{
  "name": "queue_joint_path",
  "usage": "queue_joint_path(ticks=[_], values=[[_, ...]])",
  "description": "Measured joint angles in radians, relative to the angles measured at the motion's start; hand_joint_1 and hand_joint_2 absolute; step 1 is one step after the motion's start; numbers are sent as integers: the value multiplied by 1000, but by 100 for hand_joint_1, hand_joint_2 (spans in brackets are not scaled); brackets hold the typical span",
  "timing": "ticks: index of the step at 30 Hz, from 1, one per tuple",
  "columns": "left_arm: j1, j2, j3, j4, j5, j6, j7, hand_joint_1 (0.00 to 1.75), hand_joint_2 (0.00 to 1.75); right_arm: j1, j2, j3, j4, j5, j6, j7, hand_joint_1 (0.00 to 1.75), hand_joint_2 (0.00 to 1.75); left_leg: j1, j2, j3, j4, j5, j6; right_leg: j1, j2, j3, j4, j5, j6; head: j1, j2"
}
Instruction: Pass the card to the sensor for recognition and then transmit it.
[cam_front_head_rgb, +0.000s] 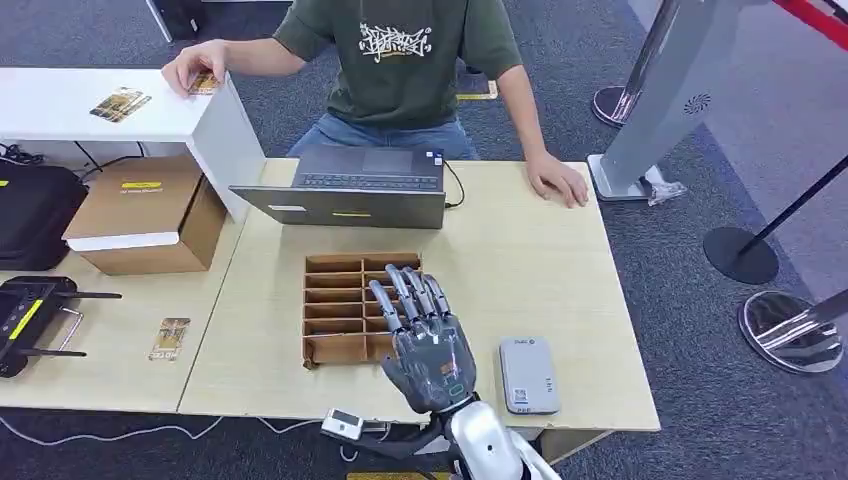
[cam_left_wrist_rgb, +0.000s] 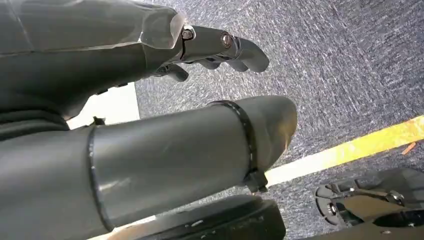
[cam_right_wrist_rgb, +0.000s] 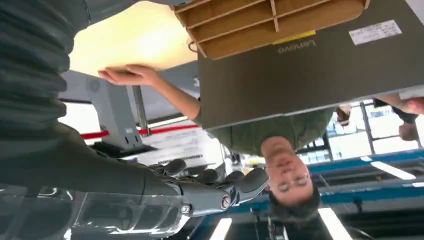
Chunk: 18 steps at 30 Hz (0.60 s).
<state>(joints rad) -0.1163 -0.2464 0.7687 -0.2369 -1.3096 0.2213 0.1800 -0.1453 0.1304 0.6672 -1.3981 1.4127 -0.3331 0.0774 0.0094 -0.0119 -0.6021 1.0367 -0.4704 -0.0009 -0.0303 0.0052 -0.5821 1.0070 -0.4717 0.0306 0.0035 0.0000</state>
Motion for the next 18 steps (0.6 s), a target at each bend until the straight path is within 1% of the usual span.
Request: queue_joint_path(ticks=[3,5,9,13,18], values=[[-4,0,0,0,-1,-2,8,0,0,-4,25,0,15,-41,26,8,0,175,0,0,0,0,0,0,1,0,0,0,0,0,0,0],[-6,0,0,0,1,5,5,0,0,-15,30,0,40,-77,29,10,0,175,1,0,0,0,0,0,1,0,0,0,0,0,0,0],[-6,-3,0,0,13,37,-15,0,0,-32,43,3,101,-127,39,14,0,175,1,0,0,0,0,0,1,0,0,0,0,0,0,0],[-5,-6,0,0,21,42,-15,0,0,-62,60,10,167,-161,61,20,0,175,1,0,0,0,0,0,1,0,0,0,0,0,0,0],[1,-6,0,0,18,50,-13,0,0,-105,87,16,253,-201,66,26,0,175,1,0,0,0,0,0,1,0,0,0,0,0,0,0]])
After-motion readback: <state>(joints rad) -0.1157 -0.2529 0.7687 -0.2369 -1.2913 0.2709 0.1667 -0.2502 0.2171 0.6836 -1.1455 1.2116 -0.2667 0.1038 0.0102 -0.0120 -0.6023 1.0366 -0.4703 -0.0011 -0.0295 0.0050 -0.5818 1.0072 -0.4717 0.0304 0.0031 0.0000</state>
